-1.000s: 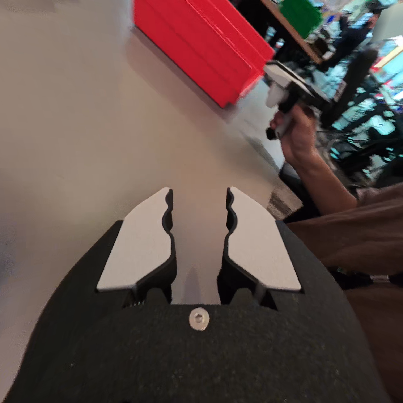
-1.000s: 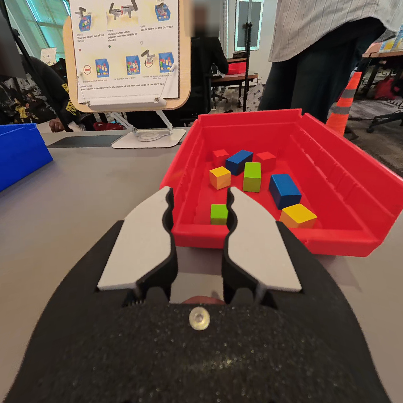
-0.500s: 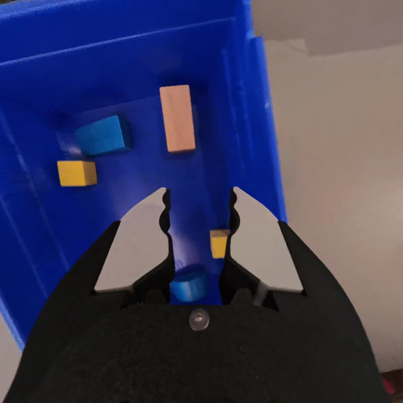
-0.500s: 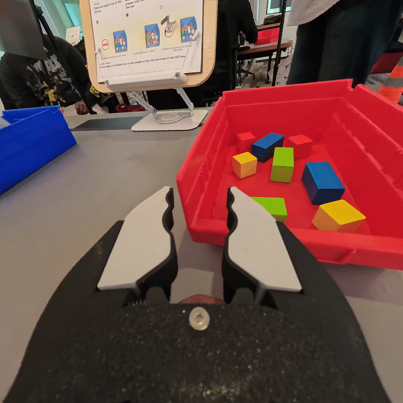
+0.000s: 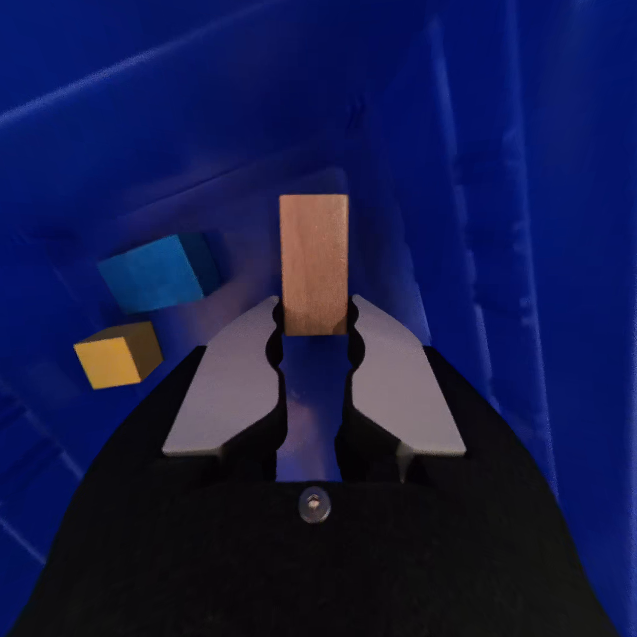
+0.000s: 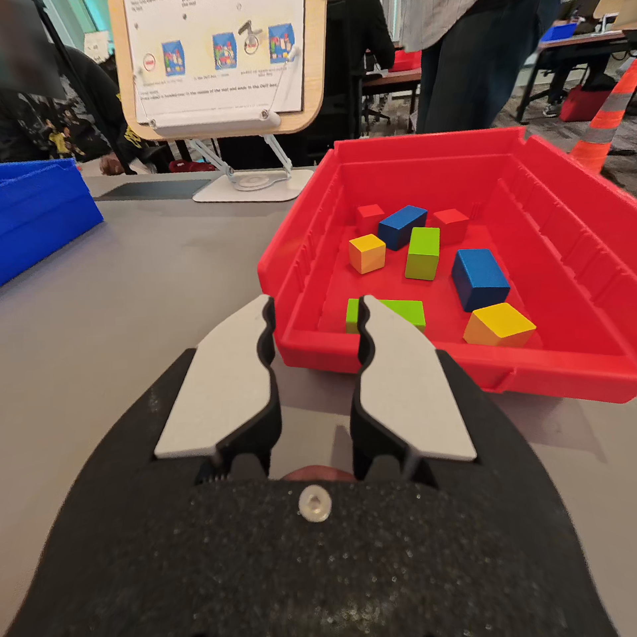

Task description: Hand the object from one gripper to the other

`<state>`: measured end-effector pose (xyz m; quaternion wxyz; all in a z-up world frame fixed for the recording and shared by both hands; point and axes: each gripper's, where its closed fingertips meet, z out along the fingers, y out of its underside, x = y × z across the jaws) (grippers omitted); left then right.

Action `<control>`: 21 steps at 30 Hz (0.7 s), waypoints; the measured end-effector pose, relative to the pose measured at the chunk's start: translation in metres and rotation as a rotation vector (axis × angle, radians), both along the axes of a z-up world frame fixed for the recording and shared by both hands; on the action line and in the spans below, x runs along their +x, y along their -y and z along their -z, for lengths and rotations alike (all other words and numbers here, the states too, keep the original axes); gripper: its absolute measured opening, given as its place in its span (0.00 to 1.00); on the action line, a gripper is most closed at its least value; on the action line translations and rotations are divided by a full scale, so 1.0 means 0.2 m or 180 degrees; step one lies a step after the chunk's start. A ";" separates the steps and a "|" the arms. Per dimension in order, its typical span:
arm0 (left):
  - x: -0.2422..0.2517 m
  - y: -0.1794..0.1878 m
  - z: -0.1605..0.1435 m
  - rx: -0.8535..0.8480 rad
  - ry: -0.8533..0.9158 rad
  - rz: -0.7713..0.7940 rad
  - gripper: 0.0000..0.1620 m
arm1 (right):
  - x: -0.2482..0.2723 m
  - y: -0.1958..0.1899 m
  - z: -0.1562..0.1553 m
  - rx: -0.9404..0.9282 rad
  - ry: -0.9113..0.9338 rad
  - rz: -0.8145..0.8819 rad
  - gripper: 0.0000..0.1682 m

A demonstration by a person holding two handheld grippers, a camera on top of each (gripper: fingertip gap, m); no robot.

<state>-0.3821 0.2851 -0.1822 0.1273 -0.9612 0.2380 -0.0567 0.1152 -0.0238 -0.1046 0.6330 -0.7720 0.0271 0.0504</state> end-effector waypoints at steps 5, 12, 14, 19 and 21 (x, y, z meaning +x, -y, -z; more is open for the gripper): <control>-0.08 0.17 -0.25 0.0371 0.0568 0.0282 0.21 | -0.09 -0.02 -0.05 0.0122 -0.0057 -0.0318 0.26; 0.08 0.57 -0.69 0.0993 0.0608 0.1908 0.21 | -0.50 -0.11 -0.22 0.0008 0.0280 -0.1916 0.27; 0.22 0.69 -0.74 0.1004 0.0509 0.2403 0.21 | -0.64 -0.15 -0.28 -0.0042 0.0453 -0.2356 0.28; 0.66 0.98 -0.75 0.0803 0.0742 0.3460 0.21 | -0.97 -0.29 -0.45 0.0387 0.0573 -0.3033 0.28; 0.81 1.06 -0.74 0.0703 0.0858 0.3725 0.21 | -1.09 -0.32 -0.46 0.0428 0.0641 -0.3235 0.30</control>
